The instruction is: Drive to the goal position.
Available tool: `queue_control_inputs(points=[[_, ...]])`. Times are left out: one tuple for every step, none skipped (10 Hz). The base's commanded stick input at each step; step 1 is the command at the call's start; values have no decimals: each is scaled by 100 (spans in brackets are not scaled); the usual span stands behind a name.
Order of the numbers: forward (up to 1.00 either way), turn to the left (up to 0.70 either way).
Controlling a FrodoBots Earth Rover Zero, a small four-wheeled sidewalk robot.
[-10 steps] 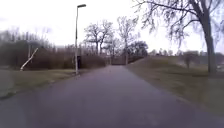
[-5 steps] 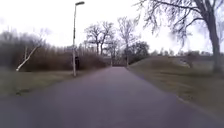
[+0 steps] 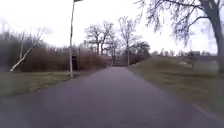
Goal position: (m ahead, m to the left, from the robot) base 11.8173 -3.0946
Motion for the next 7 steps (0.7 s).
queue_control_inputs(points=[[100,0],[100,0],[100,0],[100,0],[100,-5],[100,-19],[100,-32]])
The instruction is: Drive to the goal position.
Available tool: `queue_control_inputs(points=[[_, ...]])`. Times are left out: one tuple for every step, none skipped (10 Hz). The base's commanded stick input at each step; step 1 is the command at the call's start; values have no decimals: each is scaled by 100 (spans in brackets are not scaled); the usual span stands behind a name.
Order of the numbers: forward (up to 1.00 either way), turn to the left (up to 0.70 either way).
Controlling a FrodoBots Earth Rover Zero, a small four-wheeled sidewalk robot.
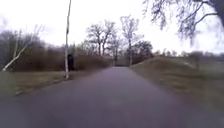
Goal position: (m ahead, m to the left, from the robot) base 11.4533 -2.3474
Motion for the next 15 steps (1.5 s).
queue_control_inputs(points=[[100,-31],[100,-12],[100,0],[100,0],[100,0],[100,0],[100,0],[100,0],[100,0],[100,0],[100,0],[100,0],[100,0],[100,0],[100,0]])
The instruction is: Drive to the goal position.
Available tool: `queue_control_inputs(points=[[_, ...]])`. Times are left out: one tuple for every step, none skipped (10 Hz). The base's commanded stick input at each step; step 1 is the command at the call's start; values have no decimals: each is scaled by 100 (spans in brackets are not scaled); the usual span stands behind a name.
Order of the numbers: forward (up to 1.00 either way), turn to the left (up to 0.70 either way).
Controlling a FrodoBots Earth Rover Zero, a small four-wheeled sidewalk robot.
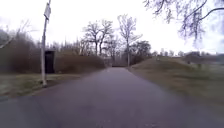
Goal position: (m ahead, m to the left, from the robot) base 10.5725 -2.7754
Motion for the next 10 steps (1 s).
queue_control_inputs(points=[[100,0],[100,0],[100,0],[100,-2],[100,-4],[100,-6],[100,-12],[100,-33],[100,-40],[100,-40]])
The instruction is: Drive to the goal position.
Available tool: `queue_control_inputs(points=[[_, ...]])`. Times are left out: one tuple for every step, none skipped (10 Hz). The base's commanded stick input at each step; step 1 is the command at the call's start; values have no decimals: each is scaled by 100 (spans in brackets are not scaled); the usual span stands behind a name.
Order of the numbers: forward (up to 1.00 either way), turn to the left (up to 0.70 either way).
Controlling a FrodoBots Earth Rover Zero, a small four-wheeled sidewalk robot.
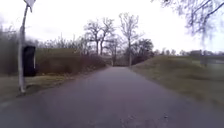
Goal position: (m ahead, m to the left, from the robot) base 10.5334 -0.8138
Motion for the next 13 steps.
queue_control_inputs(points=[[100,-40],[100,-36],[100,-30],[100,-24],[100,-18],[100,-12],[100,-6],[100,0],[100,0],[100,0],[100,0],[100,0],[100,0]])
